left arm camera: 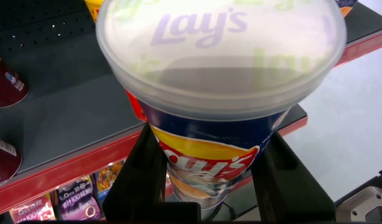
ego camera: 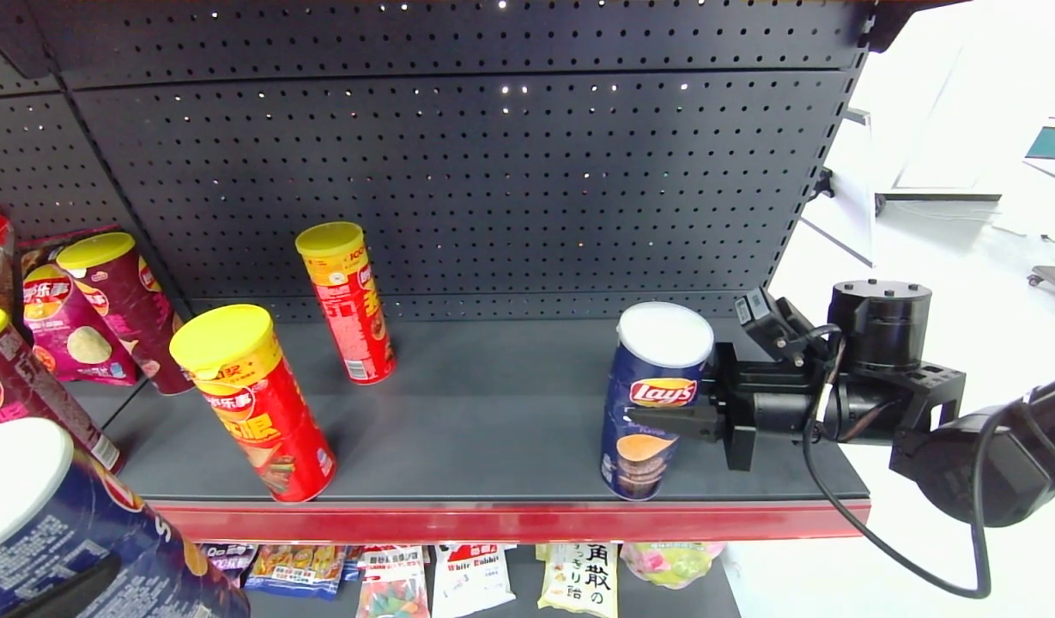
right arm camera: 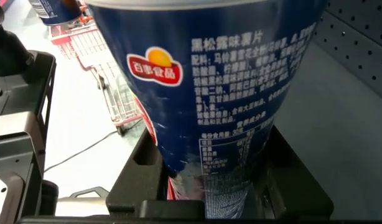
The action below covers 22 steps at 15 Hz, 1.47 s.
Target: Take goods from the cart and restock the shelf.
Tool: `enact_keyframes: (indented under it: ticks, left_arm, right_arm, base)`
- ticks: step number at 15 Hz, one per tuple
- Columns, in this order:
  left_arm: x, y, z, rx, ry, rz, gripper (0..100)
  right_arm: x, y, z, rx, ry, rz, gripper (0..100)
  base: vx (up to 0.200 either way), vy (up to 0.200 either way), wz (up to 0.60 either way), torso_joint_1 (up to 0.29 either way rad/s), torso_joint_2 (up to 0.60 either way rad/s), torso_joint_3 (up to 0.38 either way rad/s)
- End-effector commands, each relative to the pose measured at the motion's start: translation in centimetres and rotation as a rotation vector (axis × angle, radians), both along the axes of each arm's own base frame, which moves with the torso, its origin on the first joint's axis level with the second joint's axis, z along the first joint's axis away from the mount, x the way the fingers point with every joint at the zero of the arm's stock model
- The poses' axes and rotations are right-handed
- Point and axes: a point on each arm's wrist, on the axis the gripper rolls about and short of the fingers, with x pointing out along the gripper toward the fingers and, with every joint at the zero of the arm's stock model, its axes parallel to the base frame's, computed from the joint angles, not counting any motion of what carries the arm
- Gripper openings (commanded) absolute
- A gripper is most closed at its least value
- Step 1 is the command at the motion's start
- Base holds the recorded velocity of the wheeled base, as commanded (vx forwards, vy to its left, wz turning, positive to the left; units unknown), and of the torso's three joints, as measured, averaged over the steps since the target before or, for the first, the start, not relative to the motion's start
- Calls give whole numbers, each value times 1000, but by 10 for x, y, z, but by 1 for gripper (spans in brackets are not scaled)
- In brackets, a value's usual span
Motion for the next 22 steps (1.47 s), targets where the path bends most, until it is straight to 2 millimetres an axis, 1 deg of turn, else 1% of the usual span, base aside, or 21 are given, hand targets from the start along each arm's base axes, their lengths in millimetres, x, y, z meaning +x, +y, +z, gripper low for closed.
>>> enact_keyframes:
  ticks: [1,7,8,13,16,19,22]
  left_arm:
    - [0,0,0,0,2,0,0]
    - [0,0,0,0,0,0,0]
    - [0,0,0,-1,0,-2,0]
    - [0,0,0,-1,0,-2,0]
    - [0,0,1,-1,-3,-2,0]
    - [0,0,0,-1,-1,-5,0]
    - [0,0,0,-2,-1,-8,0]
  right_arm:
    - [0,1,-1,-1,2,4,0]
    - [-4,4,-6,-13,12,12,0]
    - [-4,4,-6,-13,12,12,100]
    - [-4,4,-6,-12,12,12,100]
    - [-8,0,-4,-11,12,4,100]
    - [-27,-12,-1,-19,21,-31,100]
    - [-46,-29,4,-16,20,-73,100]
  base:
    - [0,0,0,0,0,0]
    - [0,0,0,0,0,0]
    - [0,0,0,0,0,0]
    - [0,0,0,0,0,0]
    - [0,0,0,0,0,0]
    - [0,0,0,0,0,0]
    - [0,0,0,0,0,0]
